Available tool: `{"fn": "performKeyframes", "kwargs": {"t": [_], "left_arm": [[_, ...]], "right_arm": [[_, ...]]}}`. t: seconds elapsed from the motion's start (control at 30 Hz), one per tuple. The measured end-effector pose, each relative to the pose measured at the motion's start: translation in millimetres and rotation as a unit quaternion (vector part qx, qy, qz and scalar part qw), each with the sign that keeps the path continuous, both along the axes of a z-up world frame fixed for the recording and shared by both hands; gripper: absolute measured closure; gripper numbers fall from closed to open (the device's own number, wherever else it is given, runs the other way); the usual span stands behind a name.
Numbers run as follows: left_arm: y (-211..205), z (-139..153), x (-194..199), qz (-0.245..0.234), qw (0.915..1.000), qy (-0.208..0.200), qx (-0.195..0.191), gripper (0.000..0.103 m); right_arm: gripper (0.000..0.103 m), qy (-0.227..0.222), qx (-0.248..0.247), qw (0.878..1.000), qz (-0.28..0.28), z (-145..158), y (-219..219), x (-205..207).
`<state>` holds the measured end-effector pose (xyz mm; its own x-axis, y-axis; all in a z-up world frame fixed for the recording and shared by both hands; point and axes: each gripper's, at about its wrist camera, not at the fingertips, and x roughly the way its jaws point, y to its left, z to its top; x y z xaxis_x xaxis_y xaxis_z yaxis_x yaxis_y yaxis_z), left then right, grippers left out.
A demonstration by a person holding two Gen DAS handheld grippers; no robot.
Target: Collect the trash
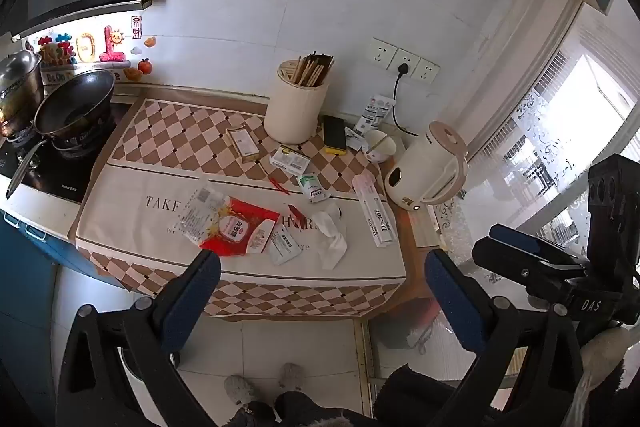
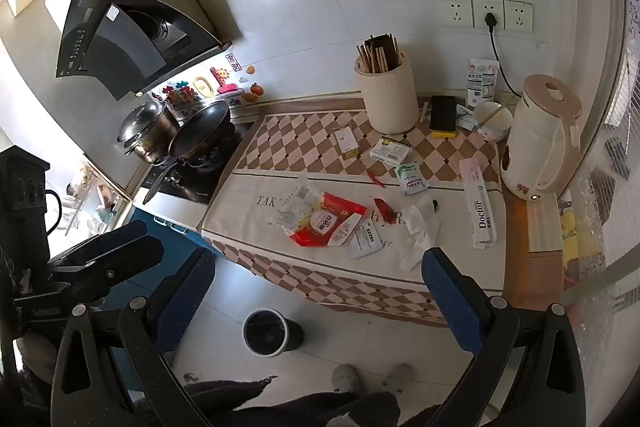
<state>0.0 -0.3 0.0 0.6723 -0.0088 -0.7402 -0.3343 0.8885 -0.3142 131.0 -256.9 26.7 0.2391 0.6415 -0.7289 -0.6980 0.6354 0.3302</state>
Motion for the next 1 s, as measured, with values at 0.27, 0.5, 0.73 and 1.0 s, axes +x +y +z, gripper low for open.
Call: {"fn": "performKeyframes", "kwargs": {"t": [0.27,0.5,0.73,1.0], "left_arm": [[-0.7,2.1,-1.6,-0.003,1.0,-0.002,-0.009,0.0],[-1.5,3.9,-2.0,-0.003,0.9997,-0.008,-0.023,0.0],[2.6,2.5,-5.7,-0.005,0.9995,-0.012,-0.028,0.0],[1.4,4.0,-5.3,-0.007,0.9996,-0.011,-0.026,0.0]], "right_arm": [[0.0,0.006,0.0,1.0,0.002,-0.3,0.9,0.4],[0.0,0.012,0.006,1.0,0.007,-6.9,0.7,-13.4],[0.0,0.021,0.012,1.0,0.012,-8.4,-2.8,-10.8],[0.0,0.02,0.01,1.0,0.015,-9.0,-2.0,-16.5]]}}
